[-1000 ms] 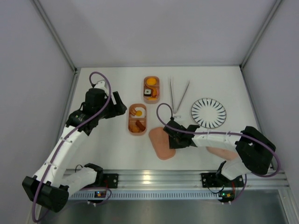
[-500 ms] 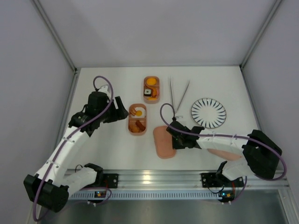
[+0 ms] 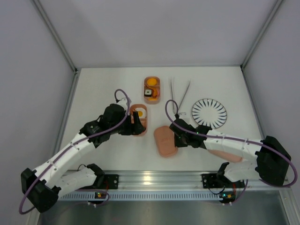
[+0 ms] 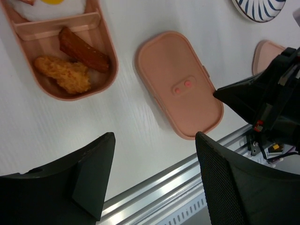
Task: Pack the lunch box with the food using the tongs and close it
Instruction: Pick up the box lid from the center of the board.
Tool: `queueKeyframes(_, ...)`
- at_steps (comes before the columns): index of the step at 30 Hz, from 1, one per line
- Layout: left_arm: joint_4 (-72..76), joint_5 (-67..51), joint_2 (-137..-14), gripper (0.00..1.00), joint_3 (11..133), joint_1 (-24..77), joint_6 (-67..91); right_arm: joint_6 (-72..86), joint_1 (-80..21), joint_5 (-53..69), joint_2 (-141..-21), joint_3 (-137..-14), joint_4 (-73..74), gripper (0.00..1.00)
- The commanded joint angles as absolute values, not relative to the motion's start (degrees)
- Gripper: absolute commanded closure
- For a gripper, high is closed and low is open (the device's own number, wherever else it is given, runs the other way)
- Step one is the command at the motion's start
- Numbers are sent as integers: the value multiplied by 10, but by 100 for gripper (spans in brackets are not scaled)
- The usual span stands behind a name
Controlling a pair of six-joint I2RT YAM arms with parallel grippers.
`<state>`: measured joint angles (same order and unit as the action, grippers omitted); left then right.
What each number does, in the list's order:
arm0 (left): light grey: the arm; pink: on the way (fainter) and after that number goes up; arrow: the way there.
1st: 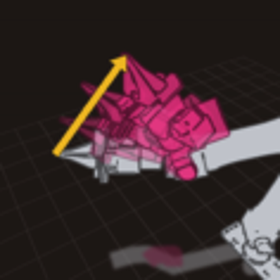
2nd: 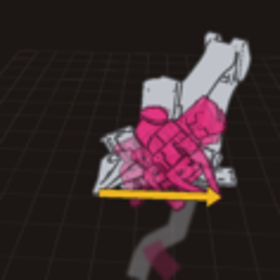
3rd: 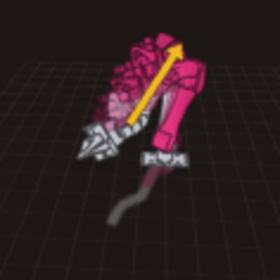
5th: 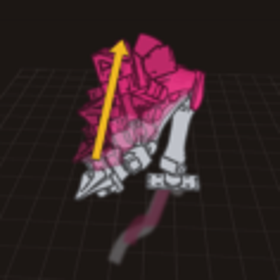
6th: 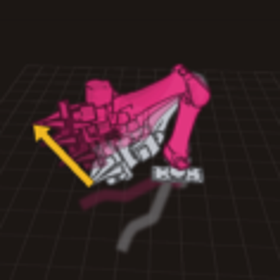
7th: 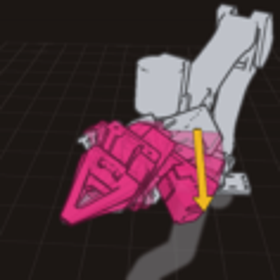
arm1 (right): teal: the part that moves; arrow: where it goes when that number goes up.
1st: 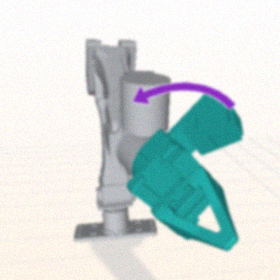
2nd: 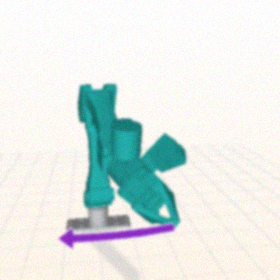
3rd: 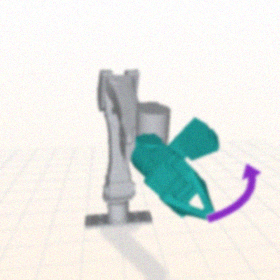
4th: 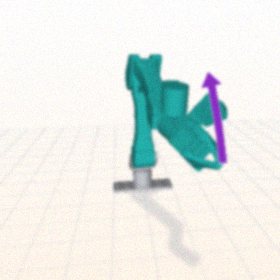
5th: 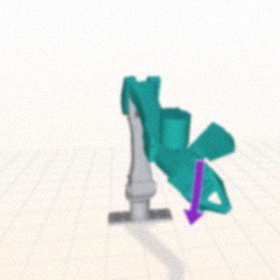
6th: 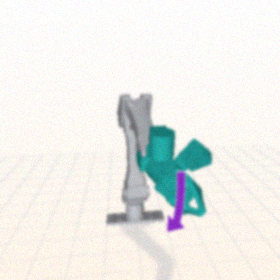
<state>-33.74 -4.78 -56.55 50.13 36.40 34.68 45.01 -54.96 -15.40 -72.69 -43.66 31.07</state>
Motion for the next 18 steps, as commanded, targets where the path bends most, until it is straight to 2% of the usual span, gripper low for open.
queueKeyframes(1, -289, -6, -577, 26, 497, 419, 370, 446, -548, -168, -710, -463, 333, 100)
queueKeyframes(18, -281, 220, -693, 29, 550, 719, 294, 446, -548, -168, -722, -480, 354, 100)
